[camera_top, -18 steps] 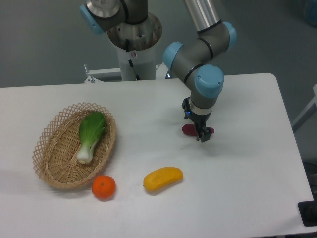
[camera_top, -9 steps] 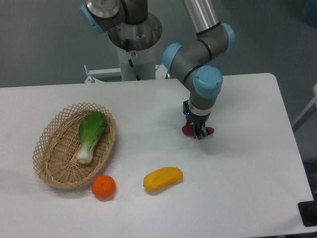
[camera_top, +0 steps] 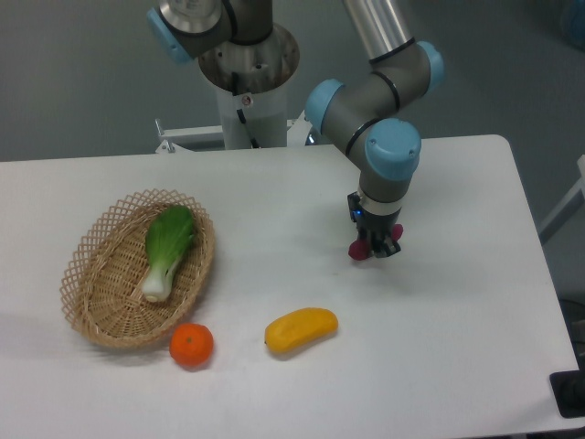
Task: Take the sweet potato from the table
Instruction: 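Lift the held sweet potato up off the table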
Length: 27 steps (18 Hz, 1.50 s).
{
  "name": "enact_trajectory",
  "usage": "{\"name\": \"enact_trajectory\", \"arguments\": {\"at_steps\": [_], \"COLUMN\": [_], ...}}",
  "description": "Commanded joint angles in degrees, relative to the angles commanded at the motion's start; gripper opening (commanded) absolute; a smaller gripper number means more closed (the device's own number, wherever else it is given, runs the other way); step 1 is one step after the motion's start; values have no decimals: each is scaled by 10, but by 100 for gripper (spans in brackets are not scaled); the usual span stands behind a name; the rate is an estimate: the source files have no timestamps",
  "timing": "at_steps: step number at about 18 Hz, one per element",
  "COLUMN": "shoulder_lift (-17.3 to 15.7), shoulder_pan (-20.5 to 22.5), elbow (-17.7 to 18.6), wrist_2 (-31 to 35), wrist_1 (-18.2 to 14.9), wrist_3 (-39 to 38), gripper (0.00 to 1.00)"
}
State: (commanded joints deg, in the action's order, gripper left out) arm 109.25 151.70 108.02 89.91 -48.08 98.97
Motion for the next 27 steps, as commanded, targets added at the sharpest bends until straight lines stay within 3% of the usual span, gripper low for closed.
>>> {"name": "enact_trajectory", "arguments": {"at_steps": [6, 10, 15, 21, 27], "shoulder_lift": [-2, 3, 28, 52, 59], "shoulder_pan": [0, 2, 4, 4, 5], "elbow": [-44, -91, -150, -221, -239], "wrist_2": [0, 0, -3, -8, -17], "wrist_1": [-4, -58, -90, -156, -157], "wrist_3": [-39, -61, -119, -140, -140], "gripper": [8, 8, 7, 8, 8]}}
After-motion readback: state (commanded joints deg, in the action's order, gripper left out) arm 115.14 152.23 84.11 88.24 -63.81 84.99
